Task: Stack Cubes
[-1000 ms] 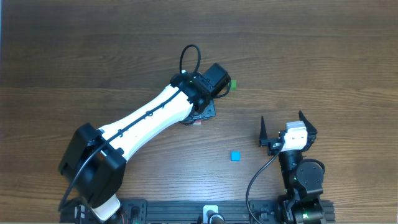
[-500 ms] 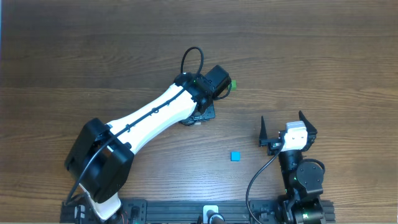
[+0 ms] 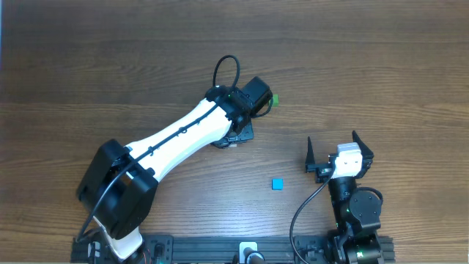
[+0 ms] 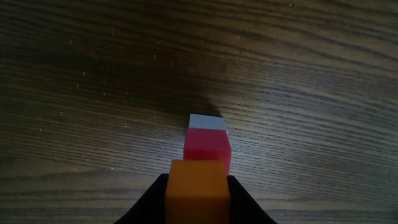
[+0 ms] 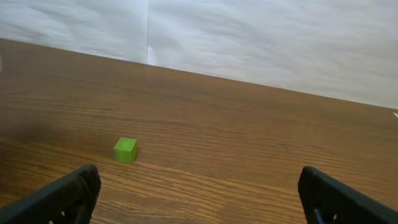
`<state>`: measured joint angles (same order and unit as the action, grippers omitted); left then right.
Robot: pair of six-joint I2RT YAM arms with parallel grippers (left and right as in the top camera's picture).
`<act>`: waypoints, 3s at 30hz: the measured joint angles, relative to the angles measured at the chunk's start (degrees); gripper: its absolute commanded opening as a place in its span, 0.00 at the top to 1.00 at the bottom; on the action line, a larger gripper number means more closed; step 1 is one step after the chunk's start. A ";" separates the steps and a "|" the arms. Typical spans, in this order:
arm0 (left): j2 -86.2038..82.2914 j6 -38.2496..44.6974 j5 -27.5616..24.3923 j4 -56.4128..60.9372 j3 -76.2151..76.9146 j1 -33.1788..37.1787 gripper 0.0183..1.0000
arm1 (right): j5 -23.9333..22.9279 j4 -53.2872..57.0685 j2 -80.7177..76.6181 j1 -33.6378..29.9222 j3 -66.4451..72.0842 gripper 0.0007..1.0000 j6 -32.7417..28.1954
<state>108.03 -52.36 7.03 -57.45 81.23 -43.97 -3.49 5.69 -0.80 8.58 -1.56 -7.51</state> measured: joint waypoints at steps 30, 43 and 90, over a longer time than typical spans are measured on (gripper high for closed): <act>0.96 0.00 -0.15 1.36 0.00 0.00 0.94 | 0.00 0.00 0.00 0.00 0.00 0.01 0.02; 0.96 0.00 -0.15 1.36 0.00 0.00 0.73 | 0.00 0.00 0.00 0.00 0.00 0.01 0.02; -54.25 21.94 3.93 36.98 -17.55 27.45 0.00 | 0.02 0.00 0.00 0.00 0.00 0.01 0.00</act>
<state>53.78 -30.41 10.96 -20.47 63.68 -16.51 -3.46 5.69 -0.80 8.58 -1.56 -7.51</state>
